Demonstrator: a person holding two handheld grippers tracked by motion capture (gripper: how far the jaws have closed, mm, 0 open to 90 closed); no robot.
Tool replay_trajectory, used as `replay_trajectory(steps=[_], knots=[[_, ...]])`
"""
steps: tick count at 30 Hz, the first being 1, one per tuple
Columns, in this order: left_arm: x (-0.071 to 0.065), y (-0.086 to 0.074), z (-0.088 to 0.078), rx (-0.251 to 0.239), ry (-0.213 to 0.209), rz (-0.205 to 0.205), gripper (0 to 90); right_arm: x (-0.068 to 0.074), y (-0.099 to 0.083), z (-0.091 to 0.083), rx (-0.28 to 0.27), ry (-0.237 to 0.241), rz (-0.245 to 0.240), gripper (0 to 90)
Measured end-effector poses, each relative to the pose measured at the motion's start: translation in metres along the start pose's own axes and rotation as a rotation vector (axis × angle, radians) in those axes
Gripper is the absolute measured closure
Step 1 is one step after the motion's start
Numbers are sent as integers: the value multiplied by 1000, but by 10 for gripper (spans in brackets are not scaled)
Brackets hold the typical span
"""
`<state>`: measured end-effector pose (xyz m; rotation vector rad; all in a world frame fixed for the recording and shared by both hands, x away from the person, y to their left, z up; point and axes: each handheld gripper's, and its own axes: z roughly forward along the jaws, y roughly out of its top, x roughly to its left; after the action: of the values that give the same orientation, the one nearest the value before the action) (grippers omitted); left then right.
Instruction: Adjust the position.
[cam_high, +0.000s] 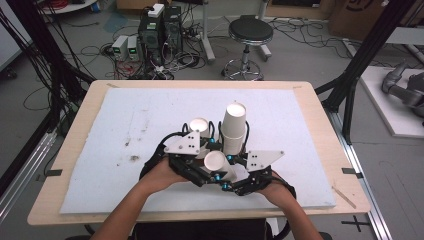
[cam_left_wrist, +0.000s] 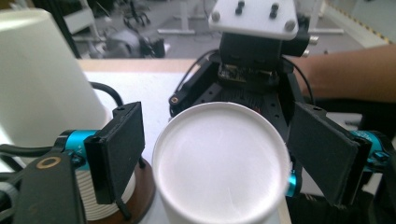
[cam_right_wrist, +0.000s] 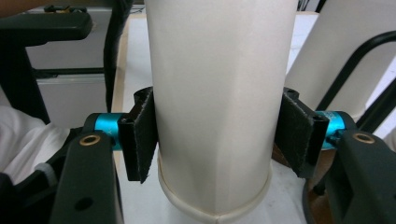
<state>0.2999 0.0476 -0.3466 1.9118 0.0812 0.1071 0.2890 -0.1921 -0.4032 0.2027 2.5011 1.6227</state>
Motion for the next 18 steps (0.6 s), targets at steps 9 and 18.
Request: replay_trajectory(steps=[9,18], knots=[[1,-4,4,38,-57,26,360,1,0,-2,3,23,-12,383],[7,-10,-7,-126,-57,-37,360,1,1,-3,-82,-11,38,194]])
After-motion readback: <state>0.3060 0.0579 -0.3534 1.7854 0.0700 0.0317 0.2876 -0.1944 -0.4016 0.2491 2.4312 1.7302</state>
